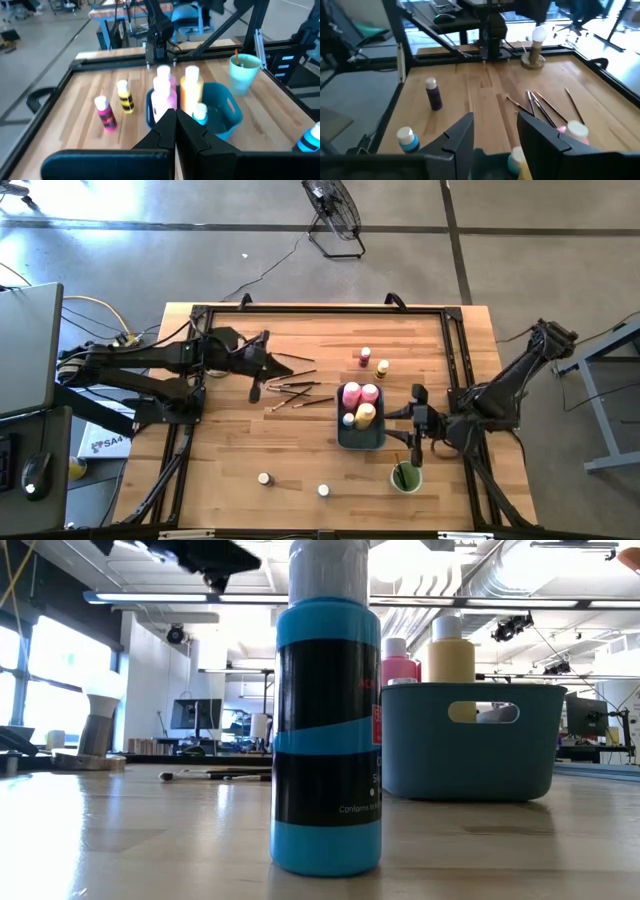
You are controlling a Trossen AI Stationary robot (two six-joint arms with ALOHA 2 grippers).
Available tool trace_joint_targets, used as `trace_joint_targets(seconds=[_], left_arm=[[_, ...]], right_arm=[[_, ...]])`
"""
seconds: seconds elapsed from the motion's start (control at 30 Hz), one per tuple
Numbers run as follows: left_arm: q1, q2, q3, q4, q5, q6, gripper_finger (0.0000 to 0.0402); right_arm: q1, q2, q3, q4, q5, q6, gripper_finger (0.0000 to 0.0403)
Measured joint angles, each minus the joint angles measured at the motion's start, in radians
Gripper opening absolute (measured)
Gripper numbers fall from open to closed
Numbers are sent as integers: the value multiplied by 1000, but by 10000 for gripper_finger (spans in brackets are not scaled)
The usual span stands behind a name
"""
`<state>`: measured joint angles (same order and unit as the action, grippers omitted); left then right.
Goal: Pick & Place Paint Supplies
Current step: Put the black and gold paint brush into the green cup
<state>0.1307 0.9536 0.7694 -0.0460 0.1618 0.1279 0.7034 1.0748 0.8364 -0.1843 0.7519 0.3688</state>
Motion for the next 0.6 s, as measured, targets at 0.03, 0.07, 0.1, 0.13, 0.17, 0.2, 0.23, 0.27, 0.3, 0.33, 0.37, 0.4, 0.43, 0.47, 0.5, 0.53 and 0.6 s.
trace_joint_targets(seconds=[0.03, 0.07, 0.1, 0.13, 0.17, 0.2, 0.23, 0.27, 0.3, 0.33, 0.37, 0.4, 0.43, 0.47, 0.5, 0.53, 0.6], left_arm=[[0, -14, -16, -2, -4, -9, 0], [0, -27, -28, -6, -5, -21, 0], [0, -37, -36, -5, -12, -29, 0], [0, -47, -42, -4, -20, -33, 0], [0, -57, -46, -6, -22, -37, 0], [0, -66, -52, -9, -23, -45, 0], [0, -73, -56, -9, -23, -48, 0], [0, -79, -58, -7, -23, -52, 0], [0, -85, -61, -5, -24, -54, 0], [0, -90, -64, -10, -24, -54, 0], [0, -93, -64, -9, -23, -55, 0], [0, -94, -64, -10, -23, -55, 0], [0, -94, -64, -16, -23, -55, 0], [0, -94, -64, -17, -23, -55, 0], [0, -94, -64, -17, -23, -55, 0], [0, -94, -64, -18, -23, -55, 0], [0, -94, -64, -29, -24, -55, 0]], right_arm=[[-18, -6, 0, 3, -26, -22, 144], [-37, -11, 0, 4, -48, -43, 144], [-57, -15, 0, 11, -65, -62, 144], [-78, -15, 0, 15, -80, -77, 144], [-99, -16, 0, 15, -98, -88, 144], [-119, -16, 0, 15, -121, -100, 144], [-140, -15, 0, 15, -143, -108, 144], [-161, -14, 0, 14, -172, -110, 144], [-185, -14, 0, 15, -196, -110, 144], [-206, -14, 0, 16, -222, -108, 144], [-226, -14, 0, 17, -239, -107, 144], [-244, -14, 0, 17, -253, -105, 144], [-260, -14, 0, 16, -263, -105, 144], [-273, -14, 0, 17, -263, -105, 144], [-285, -14, 0, 17, -263, -106, 144], [-295, -14, 0, 17, -263, -108, 144], [-311, -14, 0, 16, -264, -111, 144]])
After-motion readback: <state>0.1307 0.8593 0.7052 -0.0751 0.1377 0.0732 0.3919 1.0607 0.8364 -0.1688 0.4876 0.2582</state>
